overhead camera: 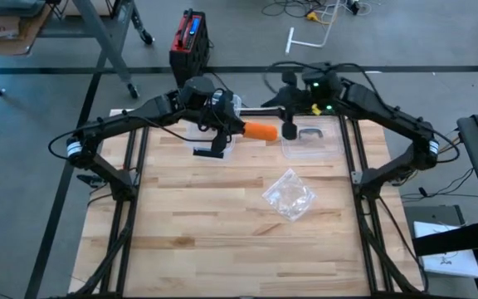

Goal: Roll bandage
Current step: Roll the orange bandage

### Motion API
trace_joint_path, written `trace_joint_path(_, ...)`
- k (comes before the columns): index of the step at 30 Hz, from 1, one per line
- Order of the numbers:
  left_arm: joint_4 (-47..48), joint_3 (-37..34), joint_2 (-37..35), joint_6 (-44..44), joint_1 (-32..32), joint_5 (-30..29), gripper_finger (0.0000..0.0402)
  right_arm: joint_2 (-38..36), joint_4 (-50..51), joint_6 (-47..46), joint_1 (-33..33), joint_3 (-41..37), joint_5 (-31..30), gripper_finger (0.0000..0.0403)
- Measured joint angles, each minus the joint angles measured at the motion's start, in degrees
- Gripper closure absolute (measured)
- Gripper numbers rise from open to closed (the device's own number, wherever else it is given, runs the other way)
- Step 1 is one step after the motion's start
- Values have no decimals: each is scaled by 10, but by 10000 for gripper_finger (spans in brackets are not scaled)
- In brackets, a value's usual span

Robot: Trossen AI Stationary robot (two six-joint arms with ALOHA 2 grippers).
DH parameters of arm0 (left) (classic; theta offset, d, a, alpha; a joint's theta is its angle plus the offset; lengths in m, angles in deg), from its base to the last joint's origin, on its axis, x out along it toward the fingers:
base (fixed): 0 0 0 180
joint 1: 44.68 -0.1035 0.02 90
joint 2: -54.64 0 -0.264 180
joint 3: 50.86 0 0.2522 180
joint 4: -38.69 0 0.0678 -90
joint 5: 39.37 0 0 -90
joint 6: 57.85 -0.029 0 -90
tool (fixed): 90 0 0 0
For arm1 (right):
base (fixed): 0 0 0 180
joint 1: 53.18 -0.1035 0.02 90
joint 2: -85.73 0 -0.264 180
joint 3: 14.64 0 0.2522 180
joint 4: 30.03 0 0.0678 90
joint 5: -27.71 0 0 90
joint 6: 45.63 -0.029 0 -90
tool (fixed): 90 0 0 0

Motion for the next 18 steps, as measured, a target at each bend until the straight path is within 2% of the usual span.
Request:
trace_joint_path(3,0,0,0,4,0,0,364,-22,-17,-27,0,-1,74,335)
trace_joint_path(6,1,0,-1,10,0,0,364,-27,-16,-53,-5,-8,116,303)
trace_joint_path(13,0,0,-2,20,-1,-4,363,13,-10,-88,-21,-19,98,193)
trace_joint_path(18,1,0,-5,30,-1,-5,365,39,6,-88,-21,-19,98,153)
